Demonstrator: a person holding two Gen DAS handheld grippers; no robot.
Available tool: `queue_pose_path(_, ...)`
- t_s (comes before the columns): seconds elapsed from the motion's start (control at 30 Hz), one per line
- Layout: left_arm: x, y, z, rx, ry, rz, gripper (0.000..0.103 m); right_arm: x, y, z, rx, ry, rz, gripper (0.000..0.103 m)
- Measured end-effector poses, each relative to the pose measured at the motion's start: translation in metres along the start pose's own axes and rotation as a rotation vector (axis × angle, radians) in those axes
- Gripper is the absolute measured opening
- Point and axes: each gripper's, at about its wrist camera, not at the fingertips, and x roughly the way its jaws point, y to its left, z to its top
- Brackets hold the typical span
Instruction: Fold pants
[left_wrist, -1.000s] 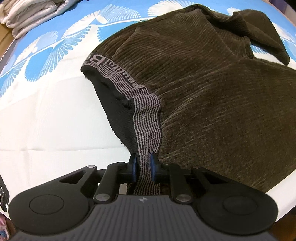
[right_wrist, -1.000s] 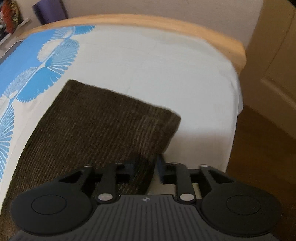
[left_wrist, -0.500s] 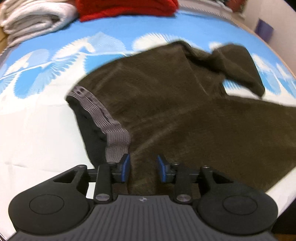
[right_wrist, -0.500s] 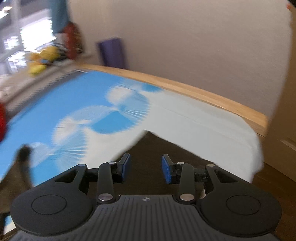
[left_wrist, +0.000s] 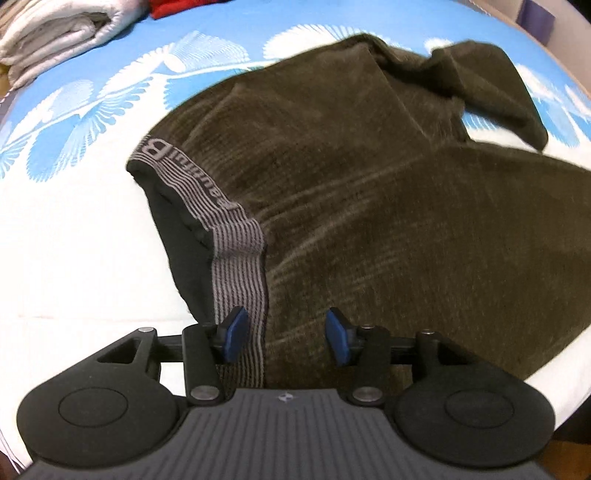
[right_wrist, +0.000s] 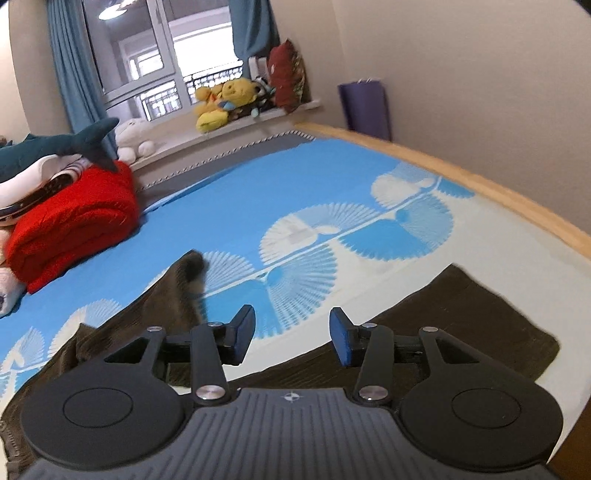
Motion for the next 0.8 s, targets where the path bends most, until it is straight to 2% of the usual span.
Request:
queue_pose_path(0.2,-0.003,0.007,0.003,-0.033,-0.026,0.023,0.056,0.007,0.020,-0.007,-0.030,0.022,0.022,0.047)
queue_pose_path(0.4,-0.005,0.004,0.009,-0.038,-0.070,0.038,0.058,0.012,0.036,-0.008,-0.054,0.008,0.052,0.046)
queue_pose_path(0.67,-0.016,-0.001,0.015,-0.045,-0.189,0.076,0.059,0.016,0.049,-0.007,-0.077,-0.017,0.070,0.046)
queue_pose_path(0.8,-0.018,0.000,0.016,-0.050,-0.210,0.067,0.059,0.019,0.049,-0.006,-0.065,-0.012,0.068,0.046)
